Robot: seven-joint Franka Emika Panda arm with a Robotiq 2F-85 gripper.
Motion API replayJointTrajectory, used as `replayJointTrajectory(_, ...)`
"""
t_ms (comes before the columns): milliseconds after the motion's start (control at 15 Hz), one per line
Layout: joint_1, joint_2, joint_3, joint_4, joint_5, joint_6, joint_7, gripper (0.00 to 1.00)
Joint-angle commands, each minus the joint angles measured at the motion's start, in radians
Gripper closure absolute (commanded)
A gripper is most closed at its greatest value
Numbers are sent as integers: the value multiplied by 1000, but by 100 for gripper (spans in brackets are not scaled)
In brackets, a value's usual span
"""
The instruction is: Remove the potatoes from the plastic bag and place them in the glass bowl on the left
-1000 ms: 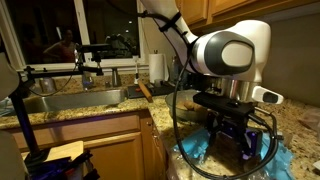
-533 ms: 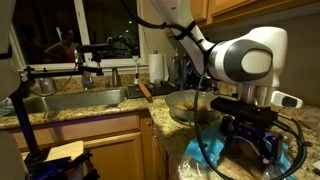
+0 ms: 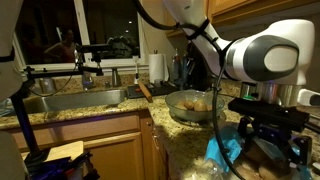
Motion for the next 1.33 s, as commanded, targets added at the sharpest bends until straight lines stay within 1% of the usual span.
replayJointTrajectory(0,-22,1,10,17,3,13,-23,0)
replayJointTrajectory(867,-25,40,5,21,-29,34,-75,0)
replayJointTrajectory(933,-28,42,7,21,-28,37,-82,3)
replayJointTrajectory(1000,-30,44,8,21,-27,41,-88,26)
replayJointTrajectory(1133,-36,46,15,20,-18,41,-106,30)
replayJointTrajectory(1200,-38,44,19,17,-14,42,-115,36)
replayJointTrajectory(1267,-40,41,24,13,-11,44,-125,44)
